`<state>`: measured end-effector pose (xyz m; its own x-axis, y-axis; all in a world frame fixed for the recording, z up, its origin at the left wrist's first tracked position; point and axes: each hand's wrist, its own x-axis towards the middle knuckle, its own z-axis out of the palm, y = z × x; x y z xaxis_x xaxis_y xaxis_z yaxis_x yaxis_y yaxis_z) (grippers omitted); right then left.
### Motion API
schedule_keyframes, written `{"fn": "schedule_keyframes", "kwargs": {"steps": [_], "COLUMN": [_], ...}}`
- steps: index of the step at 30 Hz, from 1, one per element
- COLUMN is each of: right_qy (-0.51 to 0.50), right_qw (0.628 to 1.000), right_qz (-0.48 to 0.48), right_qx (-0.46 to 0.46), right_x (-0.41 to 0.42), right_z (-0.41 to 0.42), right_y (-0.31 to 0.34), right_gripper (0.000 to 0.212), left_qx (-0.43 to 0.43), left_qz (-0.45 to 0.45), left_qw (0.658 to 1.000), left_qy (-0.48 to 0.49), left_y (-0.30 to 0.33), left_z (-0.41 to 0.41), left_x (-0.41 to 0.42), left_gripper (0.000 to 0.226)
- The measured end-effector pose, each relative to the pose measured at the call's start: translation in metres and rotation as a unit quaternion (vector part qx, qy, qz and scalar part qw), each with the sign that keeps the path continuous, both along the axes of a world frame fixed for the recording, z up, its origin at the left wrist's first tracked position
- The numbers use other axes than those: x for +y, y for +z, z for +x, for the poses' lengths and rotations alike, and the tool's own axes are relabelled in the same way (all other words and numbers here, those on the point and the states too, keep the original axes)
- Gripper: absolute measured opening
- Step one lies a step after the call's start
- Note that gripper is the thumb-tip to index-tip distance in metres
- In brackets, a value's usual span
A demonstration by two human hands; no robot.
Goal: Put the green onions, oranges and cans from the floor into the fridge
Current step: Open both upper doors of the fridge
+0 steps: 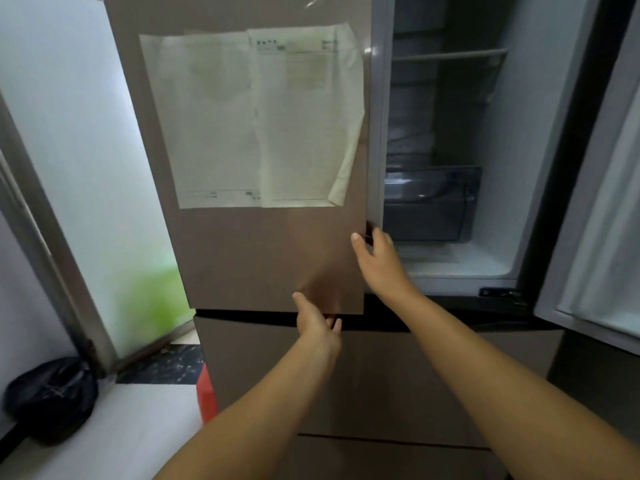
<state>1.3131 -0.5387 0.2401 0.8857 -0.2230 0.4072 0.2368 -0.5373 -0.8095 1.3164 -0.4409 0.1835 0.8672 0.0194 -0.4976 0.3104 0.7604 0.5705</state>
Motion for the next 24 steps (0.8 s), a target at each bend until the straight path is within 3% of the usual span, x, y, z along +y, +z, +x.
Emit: {"fn": "schedule_keyframes", "kwargs": {"steps": [3,7,13,18,24], "right_qy": [-0.007,0.003,0.0,0.0,0.014], "right_qw": [1.0,1.0,0.999,0.991,0.976], "right_qz": [0.002,-0.006,-0.036,-0.134,-0.2], "right_qx": [0.004,0.015,0.027,-0.024,-0.088], "right_x": [0.0,-0.002,0.002,0.022,0.065], "right_z": [0.005,0.006,-0.013,-0.069,-0.135], "right_y": [-0.001,-0.001,-0.001,-0.006,-0.023], "right_gripper": [0.051,0.051,0.044,0.068,0.077], "left_qx": [-0.02,-0.038,-0.076,-0.067,-0.066], "left_qz": [-0.081,-0.108,-0.089,0.004,0.055], "left_qw": [0.996,0.993,0.993,0.997,0.996], "left_qy": [-0.018,-0.019,-0.008,0.027,0.013], "left_y": [-0.001,-0.009,-0.005,-0.005,-0.022], "left_z": [0.005,0.006,-0.005,-0.039,-0.076], "left_x": [0.0,-0.001,-0.001,0.019,0.077], "left_gripper": [0.075,0.084,0.073,0.074,0.067]}}
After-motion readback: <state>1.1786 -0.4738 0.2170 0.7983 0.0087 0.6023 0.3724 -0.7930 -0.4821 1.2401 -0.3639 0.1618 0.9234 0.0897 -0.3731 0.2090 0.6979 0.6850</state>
